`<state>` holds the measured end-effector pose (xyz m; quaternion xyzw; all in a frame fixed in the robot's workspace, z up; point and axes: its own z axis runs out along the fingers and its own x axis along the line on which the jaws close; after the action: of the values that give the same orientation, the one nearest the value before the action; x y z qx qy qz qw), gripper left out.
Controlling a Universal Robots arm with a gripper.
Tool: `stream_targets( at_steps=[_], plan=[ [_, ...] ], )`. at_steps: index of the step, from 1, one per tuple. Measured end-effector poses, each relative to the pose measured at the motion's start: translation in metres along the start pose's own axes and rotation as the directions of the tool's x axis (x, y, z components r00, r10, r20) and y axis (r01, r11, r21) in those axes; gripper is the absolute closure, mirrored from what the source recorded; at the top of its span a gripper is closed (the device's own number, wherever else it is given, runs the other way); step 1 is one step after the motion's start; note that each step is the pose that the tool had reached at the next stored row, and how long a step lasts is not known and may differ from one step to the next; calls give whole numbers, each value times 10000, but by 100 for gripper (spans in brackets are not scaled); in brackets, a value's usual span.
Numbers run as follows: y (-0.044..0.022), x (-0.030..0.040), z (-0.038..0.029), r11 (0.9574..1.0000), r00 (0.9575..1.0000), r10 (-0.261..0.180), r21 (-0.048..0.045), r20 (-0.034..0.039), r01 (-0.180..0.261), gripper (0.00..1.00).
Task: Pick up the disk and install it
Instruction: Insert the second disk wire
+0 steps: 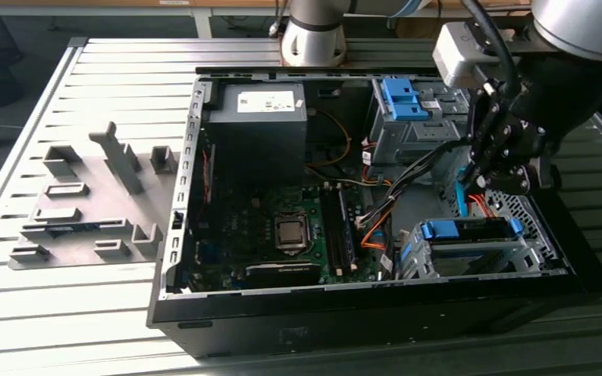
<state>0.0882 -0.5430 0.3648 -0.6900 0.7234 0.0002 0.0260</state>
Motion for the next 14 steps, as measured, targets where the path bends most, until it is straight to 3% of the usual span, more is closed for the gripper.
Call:
stream_targets(
  at_steps=[6,14],
  plan=[
    [26,16,65,9999,10000,-5,115,1,5,84],
    [25,116,124,9997,10000,-9,240,-22,10,84]
  ],
)
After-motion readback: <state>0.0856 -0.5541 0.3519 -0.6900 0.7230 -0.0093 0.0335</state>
